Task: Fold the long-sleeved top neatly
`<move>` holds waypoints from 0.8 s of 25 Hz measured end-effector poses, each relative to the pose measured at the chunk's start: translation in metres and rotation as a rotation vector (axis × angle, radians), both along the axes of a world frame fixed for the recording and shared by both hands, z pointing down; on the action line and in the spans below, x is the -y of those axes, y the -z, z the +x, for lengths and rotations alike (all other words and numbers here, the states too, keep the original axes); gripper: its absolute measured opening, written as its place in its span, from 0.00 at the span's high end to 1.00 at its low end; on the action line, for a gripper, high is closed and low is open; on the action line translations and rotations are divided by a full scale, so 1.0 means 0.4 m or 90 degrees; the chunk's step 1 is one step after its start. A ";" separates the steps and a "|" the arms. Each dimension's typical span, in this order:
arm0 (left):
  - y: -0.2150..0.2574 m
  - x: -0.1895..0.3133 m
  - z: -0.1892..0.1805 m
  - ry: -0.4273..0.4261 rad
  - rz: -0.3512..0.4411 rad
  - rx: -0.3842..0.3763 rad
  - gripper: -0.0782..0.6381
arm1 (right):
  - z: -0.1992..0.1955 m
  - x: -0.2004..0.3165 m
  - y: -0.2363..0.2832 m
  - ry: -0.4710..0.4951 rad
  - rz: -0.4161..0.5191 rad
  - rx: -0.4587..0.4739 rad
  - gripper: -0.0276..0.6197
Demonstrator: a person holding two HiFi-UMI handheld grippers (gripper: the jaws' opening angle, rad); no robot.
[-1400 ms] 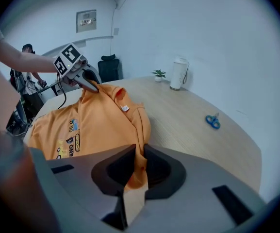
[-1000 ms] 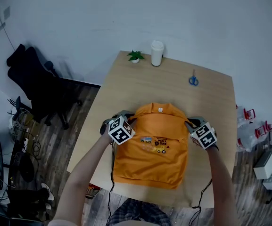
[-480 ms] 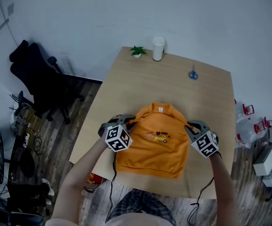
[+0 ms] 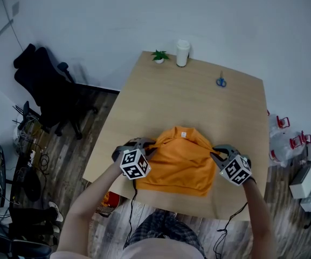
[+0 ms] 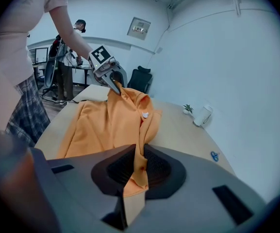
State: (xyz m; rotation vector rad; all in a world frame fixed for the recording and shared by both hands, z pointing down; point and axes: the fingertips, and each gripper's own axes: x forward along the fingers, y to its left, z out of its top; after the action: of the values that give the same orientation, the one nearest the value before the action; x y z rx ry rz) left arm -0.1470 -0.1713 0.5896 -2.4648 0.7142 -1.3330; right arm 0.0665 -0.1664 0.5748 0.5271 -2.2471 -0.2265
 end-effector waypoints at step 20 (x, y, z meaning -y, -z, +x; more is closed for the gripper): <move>-0.071 -0.194 0.011 -0.102 -0.068 0.033 0.79 | -0.028 -0.228 -0.093 0.144 -0.083 -0.079 0.87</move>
State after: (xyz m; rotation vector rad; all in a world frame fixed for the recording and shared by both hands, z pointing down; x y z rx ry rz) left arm -0.1427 -0.0938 0.6179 -2.4989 0.4331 -1.4013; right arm 0.0553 -0.0751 0.6118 0.1835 -2.1804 -0.2193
